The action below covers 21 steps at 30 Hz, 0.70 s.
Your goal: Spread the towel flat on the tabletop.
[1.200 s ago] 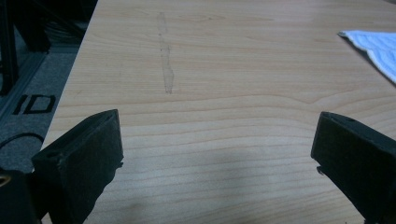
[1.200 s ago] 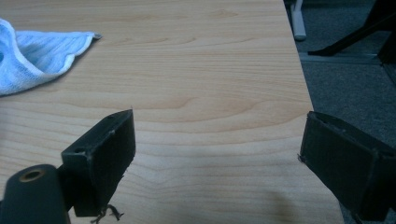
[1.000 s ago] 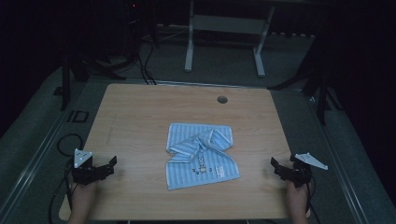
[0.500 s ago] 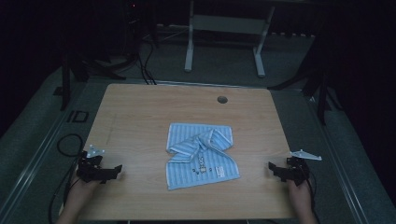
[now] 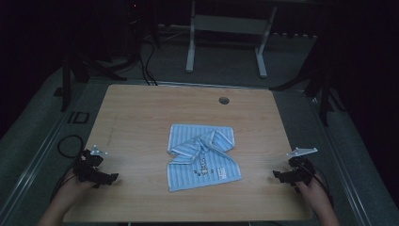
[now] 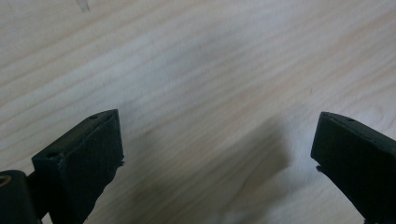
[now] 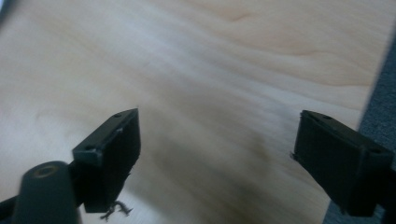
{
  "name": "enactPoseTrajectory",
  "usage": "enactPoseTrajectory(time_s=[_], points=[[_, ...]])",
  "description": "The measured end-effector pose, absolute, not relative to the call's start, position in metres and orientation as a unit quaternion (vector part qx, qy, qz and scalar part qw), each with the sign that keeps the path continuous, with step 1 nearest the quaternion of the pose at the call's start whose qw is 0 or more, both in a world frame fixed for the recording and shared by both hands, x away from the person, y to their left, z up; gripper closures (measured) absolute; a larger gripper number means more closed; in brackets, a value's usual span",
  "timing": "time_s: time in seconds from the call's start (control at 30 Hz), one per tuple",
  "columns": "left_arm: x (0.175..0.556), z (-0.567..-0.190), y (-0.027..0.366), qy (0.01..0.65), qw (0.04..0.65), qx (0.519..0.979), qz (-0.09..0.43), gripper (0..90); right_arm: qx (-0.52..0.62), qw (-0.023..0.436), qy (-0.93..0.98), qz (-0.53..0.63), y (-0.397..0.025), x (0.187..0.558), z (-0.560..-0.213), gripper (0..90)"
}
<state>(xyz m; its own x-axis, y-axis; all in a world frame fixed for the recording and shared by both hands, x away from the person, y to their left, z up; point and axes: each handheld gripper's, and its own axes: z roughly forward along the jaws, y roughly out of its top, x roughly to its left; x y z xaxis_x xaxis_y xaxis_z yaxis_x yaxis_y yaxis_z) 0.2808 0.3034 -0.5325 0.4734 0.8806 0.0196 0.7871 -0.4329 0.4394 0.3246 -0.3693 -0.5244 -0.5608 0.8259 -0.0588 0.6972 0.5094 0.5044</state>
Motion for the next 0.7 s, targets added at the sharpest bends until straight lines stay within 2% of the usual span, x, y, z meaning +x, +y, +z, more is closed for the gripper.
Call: enactPoseTrajectory(time_s=[0.2,0.3,0.33,0.43,0.7], points=[[0.281,-0.532,0.301,0.487,0.158,0.853,0.102,3.6,0.414,0.131,0.885,0.170,-0.359,0.327,-0.521,13.6],[0.281,-0.533,0.298,0.473,0.133,0.867,0.085,3.6,0.403,0.105,0.898,0.139,-0.354,0.330,-0.520,13.5],[0.281,-0.534,0.297,0.463,0.124,0.875,0.073,3.6,0.395,0.083,0.908,0.117,-0.351,0.331,-0.519,13.5],[0.280,-0.536,0.294,0.449,0.103,0.886,0.047,3.7,0.376,0.074,0.920,0.080,-0.345,0.335,-0.517,13.5],[0.285,-0.533,0.293,0.455,0.062,0.887,0.041,4.2,0.345,0.045,0.938,-0.005,-0.331,0.343,-0.512,13.6]])
